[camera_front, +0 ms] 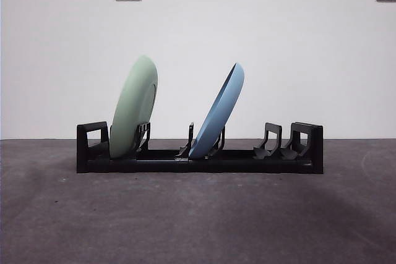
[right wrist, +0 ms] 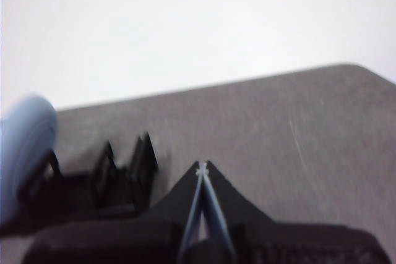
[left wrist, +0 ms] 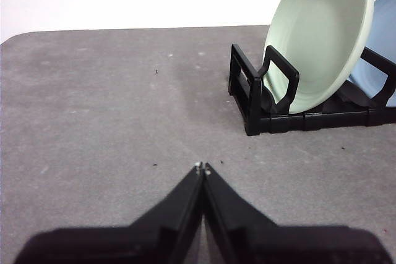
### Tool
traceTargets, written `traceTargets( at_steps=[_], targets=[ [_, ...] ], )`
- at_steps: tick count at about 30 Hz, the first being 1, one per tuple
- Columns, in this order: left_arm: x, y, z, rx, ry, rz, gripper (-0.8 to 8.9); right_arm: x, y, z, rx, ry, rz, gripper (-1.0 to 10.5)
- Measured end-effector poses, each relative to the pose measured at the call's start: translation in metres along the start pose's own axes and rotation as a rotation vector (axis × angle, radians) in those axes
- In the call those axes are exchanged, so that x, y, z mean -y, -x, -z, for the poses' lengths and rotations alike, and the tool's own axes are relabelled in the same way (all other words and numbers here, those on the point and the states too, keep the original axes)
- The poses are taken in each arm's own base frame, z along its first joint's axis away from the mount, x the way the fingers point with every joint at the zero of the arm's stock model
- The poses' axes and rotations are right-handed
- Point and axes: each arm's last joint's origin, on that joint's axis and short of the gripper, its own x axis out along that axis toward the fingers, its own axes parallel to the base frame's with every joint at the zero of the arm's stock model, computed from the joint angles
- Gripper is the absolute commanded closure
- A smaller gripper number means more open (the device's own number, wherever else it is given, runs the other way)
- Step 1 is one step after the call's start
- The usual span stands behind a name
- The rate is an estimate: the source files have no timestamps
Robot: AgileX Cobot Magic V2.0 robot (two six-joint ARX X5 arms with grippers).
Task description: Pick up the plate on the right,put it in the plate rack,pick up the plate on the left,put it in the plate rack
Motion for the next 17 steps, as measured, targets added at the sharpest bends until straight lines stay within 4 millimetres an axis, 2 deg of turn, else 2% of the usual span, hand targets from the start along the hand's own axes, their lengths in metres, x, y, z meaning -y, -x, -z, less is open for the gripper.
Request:
traceTargets(
  at_steps=[6,17],
  targets=[
    [0.000,0.000,0.000,0.000,0.000,0.000,8.14,0.004,-0.010,0.045,-0.063,0.013,0.001,9.6],
    [0.000,0.000,0.000,0.000,0.000,0.000,8.14,0.002,-0.019,0.074,-0.119,0.032,-0.126,9.6]
  ],
)
